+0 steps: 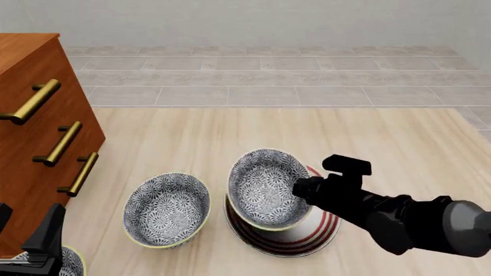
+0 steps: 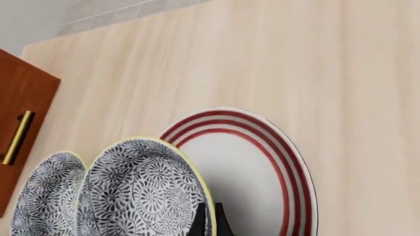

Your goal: Pick up the bowl and put it in the front on the plate.

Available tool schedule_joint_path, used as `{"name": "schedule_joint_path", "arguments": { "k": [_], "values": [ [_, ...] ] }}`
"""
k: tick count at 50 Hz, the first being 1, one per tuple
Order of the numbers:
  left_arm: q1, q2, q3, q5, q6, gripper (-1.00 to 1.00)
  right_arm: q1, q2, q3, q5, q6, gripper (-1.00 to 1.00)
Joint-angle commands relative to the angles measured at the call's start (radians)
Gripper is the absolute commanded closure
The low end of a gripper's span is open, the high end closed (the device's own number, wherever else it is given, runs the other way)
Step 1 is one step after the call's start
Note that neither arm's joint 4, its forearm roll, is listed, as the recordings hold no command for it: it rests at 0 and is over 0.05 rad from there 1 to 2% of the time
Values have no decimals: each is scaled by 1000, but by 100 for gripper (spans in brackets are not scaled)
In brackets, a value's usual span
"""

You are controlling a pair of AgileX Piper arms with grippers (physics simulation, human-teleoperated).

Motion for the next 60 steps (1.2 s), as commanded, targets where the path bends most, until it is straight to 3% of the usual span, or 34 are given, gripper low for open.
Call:
{"name": "schedule_joint_path", "arguments": {
  "k": [1, 10, 37, 38, 52, 56, 60],
  "values": [
    [0, 0, 0, 0, 0, -100, -18, 16, 24, -32, 19, 100],
    [0, 0, 0, 0, 0, -100, -23, 38, 58, -66, 42, 100],
    [0, 0, 0, 0, 0, -100, -85, 64, 47, -68, 11, 100],
    [0, 0, 0, 0, 0, -100, -89, 70, 41, -60, 2, -100],
    [0, 0, 0, 0, 0, -100, -96, 10, 20, -20, -42, -100],
    [0, 0, 0, 0, 0, -100, -117, -44, 7, 7, -94, -100],
    [0, 0, 0, 0, 0, -100, -128, -90, 1, 21, -109, -100]
  ]
}}
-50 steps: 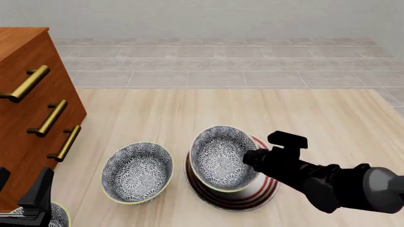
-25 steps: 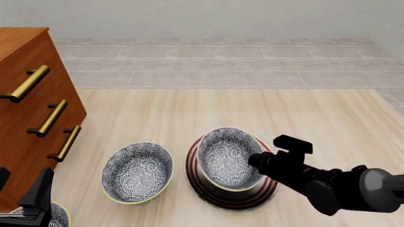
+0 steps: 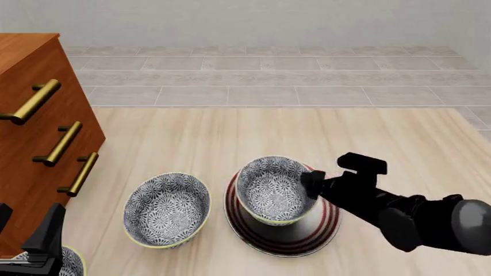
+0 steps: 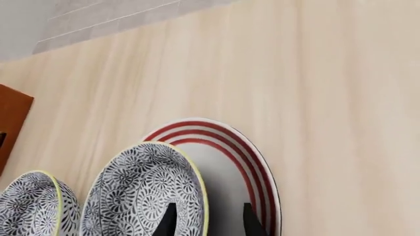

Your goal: Pick up the bowl and put it in the front on the plate.

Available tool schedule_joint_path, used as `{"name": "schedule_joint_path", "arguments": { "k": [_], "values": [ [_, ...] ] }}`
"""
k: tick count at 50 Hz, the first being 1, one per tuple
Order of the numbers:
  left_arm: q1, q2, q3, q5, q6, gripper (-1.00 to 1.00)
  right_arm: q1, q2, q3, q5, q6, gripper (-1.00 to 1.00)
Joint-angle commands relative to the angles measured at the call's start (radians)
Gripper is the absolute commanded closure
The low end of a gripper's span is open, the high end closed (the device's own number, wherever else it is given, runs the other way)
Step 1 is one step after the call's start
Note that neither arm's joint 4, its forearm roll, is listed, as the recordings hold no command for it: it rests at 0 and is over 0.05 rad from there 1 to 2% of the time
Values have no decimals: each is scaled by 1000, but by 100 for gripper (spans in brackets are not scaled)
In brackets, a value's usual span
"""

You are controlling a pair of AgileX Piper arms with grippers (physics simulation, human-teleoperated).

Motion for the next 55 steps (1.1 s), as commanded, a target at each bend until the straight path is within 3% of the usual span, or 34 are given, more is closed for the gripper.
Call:
{"name": "schedule_joint_path", "arguments": {
  "k": [1, 16, 21, 31, 38, 40, 44, 55],
  "values": [
    [0, 0, 0, 0, 0, -100, -27, -110, -19, 42, -63, -100],
    [0, 0, 0, 0, 0, -100, -48, -166, -9, 33, -97, -100],
    [0, 0, 0, 0, 0, -100, -58, -246, -12, 54, -163, -100],
    [0, 0, 0, 0, 0, -100, -65, -329, 2, 51, -206, -100],
    [0, 0, 0, 0, 0, -100, -73, -417, 71, -30, -235, -100],
    [0, 0, 0, 0, 0, -100, -65, -424, 77, -32, -276, -100],
    [0, 0, 0, 0, 0, -100, -53, -476, 107, -63, -293, -100],
    [0, 0, 0, 0, 0, -100, -75, -557, 190, -222, -355, -100]
  ]
}}
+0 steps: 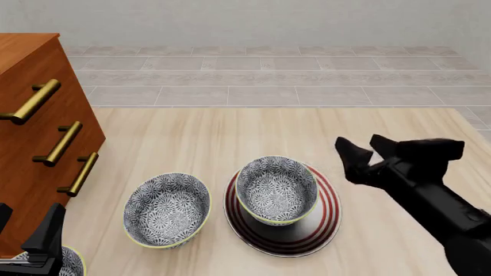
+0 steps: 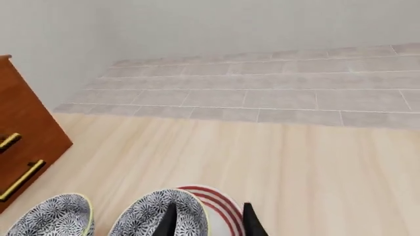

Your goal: Pick up the bowl and put it in the front on the plate.

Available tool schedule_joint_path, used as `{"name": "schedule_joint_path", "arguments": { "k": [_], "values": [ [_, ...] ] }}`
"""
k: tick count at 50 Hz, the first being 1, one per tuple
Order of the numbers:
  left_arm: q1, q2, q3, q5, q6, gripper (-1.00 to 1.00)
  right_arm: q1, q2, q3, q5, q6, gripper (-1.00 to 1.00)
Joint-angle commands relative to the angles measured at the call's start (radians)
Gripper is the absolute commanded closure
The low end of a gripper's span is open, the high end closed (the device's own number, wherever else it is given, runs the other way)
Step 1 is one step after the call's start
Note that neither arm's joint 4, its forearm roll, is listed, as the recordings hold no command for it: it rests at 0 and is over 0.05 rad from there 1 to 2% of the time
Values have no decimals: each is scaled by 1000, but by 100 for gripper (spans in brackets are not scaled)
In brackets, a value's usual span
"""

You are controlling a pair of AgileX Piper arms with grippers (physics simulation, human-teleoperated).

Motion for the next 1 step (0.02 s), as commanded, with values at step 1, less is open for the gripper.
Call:
{"name": "schedule_joint_path", "arguments": {
  "k": [1],
  "values": [
    [0, 0, 0, 0, 0, -100, -15, -80, 80, -136, -66, -100]
  ]
}}
